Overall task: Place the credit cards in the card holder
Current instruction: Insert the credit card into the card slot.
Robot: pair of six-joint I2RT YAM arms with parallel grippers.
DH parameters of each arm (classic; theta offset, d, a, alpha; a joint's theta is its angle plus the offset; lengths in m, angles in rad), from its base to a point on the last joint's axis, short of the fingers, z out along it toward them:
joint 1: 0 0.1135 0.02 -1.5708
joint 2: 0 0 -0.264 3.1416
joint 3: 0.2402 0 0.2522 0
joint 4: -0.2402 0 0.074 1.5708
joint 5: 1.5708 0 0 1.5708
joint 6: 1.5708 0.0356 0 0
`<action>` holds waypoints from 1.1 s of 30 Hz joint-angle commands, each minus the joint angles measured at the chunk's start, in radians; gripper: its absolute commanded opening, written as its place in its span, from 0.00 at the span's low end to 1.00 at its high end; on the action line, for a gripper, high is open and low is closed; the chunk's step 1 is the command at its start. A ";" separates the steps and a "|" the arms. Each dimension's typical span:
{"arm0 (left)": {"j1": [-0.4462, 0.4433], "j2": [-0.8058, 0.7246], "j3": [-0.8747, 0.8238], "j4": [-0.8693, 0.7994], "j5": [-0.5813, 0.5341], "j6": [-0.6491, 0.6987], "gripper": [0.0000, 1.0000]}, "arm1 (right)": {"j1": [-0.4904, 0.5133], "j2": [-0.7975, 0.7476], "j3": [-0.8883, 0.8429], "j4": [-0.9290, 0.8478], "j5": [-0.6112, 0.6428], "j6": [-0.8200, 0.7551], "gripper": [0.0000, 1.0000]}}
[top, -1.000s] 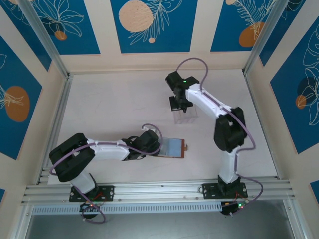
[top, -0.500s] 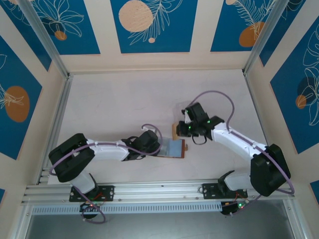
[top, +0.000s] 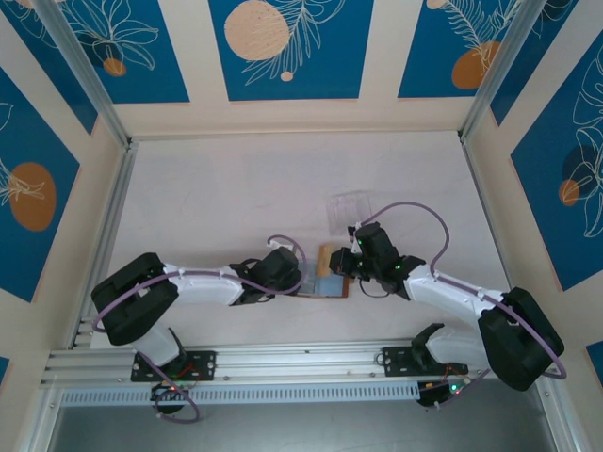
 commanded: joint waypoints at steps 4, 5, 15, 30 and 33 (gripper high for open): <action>-0.024 0.040 -0.046 -0.154 0.022 0.028 0.22 | 0.017 -0.068 -0.097 0.132 0.085 0.077 0.00; -0.024 0.040 -0.047 -0.155 0.022 0.029 0.22 | 0.017 -0.073 -0.108 0.143 0.087 0.086 0.00; -0.032 0.053 -0.037 -0.151 0.022 0.026 0.22 | 0.018 -0.097 -0.135 0.198 0.046 0.111 0.00; -0.036 0.052 -0.029 -0.163 0.016 0.027 0.23 | 0.020 -0.006 -0.125 0.247 0.024 0.112 0.00; -0.036 0.052 -0.025 -0.165 0.016 0.029 0.22 | 0.020 0.011 -0.131 0.273 0.014 0.122 0.00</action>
